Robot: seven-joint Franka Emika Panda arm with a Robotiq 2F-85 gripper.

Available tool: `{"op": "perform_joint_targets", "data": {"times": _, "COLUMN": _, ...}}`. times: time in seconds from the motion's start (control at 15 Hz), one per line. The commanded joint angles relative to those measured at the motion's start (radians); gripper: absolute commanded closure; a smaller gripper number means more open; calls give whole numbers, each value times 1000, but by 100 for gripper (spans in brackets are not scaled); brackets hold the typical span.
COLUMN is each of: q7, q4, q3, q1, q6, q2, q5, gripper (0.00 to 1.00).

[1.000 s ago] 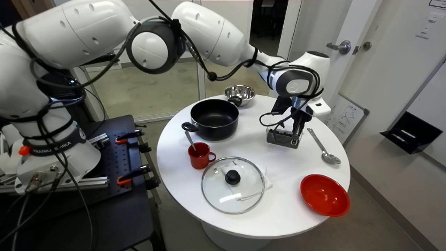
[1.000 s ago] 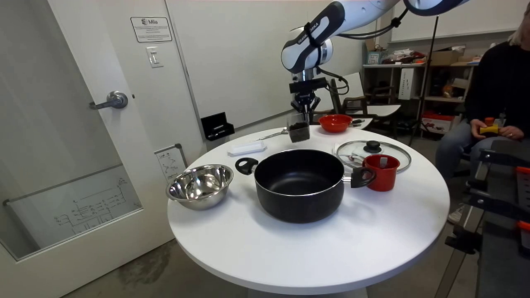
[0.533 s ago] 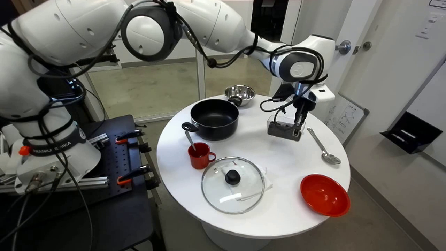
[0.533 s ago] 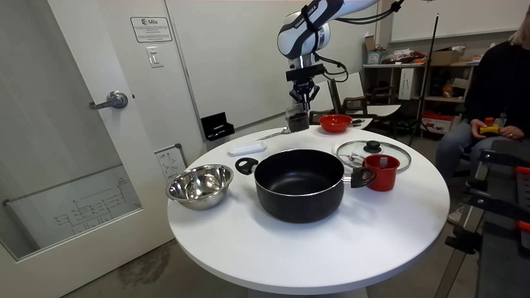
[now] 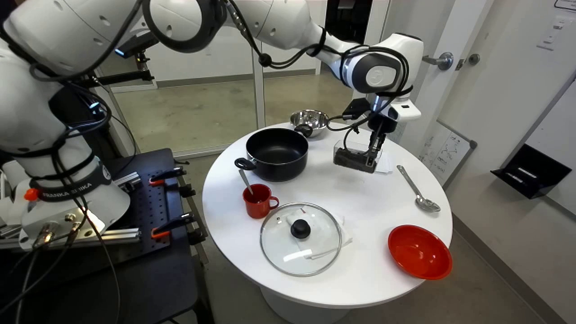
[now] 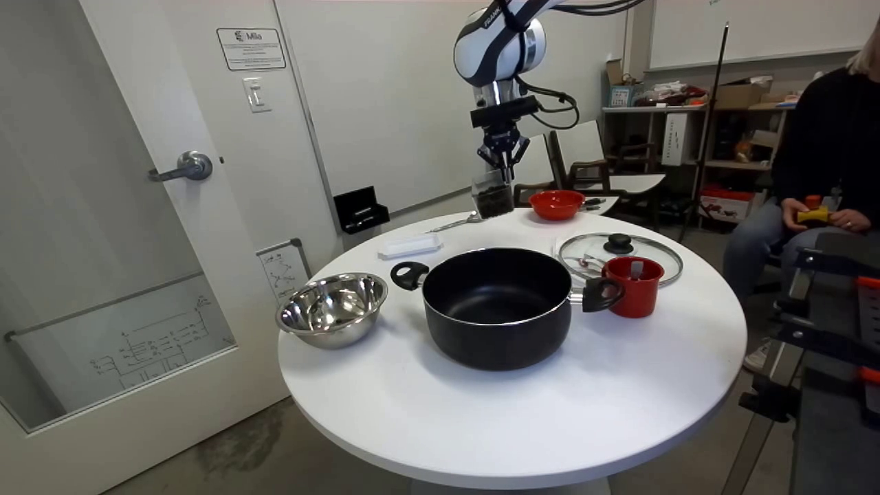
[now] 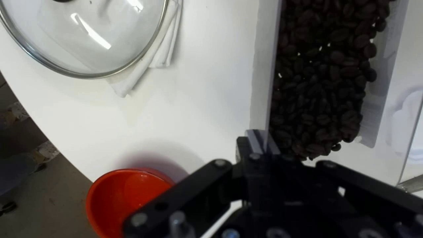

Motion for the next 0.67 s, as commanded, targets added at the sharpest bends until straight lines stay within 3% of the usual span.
{"op": "perform_joint_targets", "data": {"times": 0.0, "q7": 8, "q4": -15, "q3": 25, "q1": -11, "q6": -3, "q2": -15, "q5": -23, "gripper": 97}}
{"op": "perform_joint_targets", "data": {"times": 0.6, "q7": 21, "q4": -94, "q3": 23, "q1": 7, "q6": 17, "q2": -59, "q5": -27, "gripper": 99}}
